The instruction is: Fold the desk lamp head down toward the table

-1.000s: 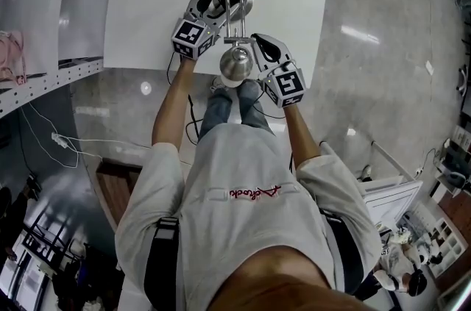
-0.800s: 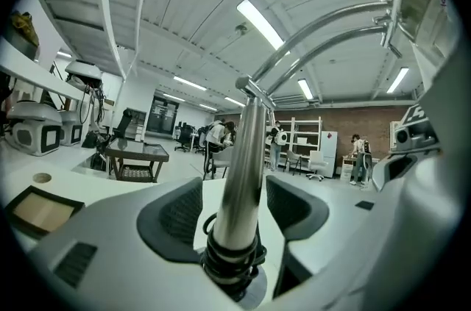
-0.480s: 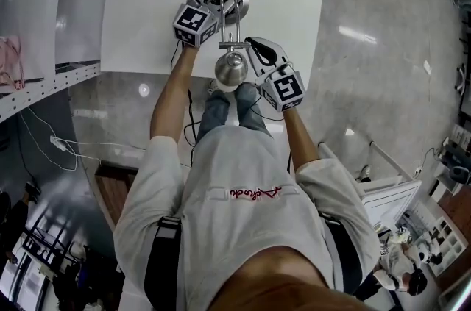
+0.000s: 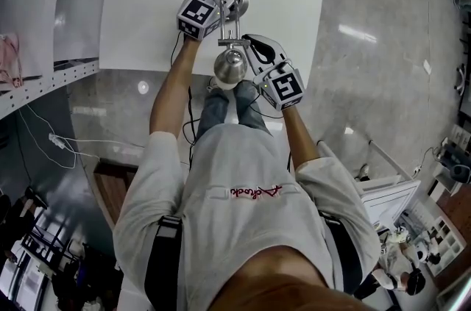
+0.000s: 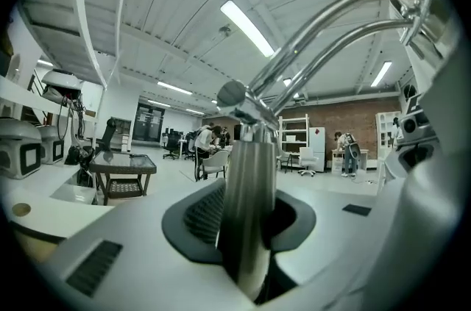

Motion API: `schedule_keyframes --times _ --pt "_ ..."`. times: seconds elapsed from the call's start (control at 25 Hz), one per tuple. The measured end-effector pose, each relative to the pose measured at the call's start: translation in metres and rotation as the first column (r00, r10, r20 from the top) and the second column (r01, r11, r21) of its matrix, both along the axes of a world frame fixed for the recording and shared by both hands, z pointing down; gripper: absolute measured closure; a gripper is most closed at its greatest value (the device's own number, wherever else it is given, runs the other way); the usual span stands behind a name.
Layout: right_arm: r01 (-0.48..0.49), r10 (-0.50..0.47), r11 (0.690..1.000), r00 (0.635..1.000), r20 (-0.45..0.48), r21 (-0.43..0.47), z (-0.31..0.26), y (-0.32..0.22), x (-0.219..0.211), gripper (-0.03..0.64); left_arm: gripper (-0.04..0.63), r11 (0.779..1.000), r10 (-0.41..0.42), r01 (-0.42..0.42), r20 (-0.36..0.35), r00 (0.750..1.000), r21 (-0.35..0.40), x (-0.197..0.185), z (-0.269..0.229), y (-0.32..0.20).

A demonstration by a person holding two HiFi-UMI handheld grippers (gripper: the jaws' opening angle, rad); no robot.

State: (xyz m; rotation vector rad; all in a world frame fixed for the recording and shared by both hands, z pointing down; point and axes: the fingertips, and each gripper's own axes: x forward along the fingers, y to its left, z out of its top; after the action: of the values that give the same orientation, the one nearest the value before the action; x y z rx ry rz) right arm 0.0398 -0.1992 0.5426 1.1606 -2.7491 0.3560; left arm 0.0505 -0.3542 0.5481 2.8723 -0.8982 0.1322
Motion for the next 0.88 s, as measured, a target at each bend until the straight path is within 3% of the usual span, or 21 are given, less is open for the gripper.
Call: schedule_keyframes --times 0.28,0.72,0.88 --pt "0.011 -0.011 0.999 1.000 0.013 0.031 -0.014 0.000 -0.002 0.595 0.502 0.999 0.030 -0.030 0.029 0.999 0.017 0.002 0.001 0.002" --pt "0.062 -0.058 0.986 0.998 -0.031 0.154 -0.077 -0.011 -0.004 0.594 0.500 0.999 0.032 -0.032 0.025 0.999 0.012 0.003 0.001 0.003" --pt "0.052 -0.054 0.980 0.999 0.008 0.192 -0.099 -0.022 0.003 0.592 0.499 0.999 0.033 -0.033 0.027 0.999 0.010 0.003 0.002 0.003"
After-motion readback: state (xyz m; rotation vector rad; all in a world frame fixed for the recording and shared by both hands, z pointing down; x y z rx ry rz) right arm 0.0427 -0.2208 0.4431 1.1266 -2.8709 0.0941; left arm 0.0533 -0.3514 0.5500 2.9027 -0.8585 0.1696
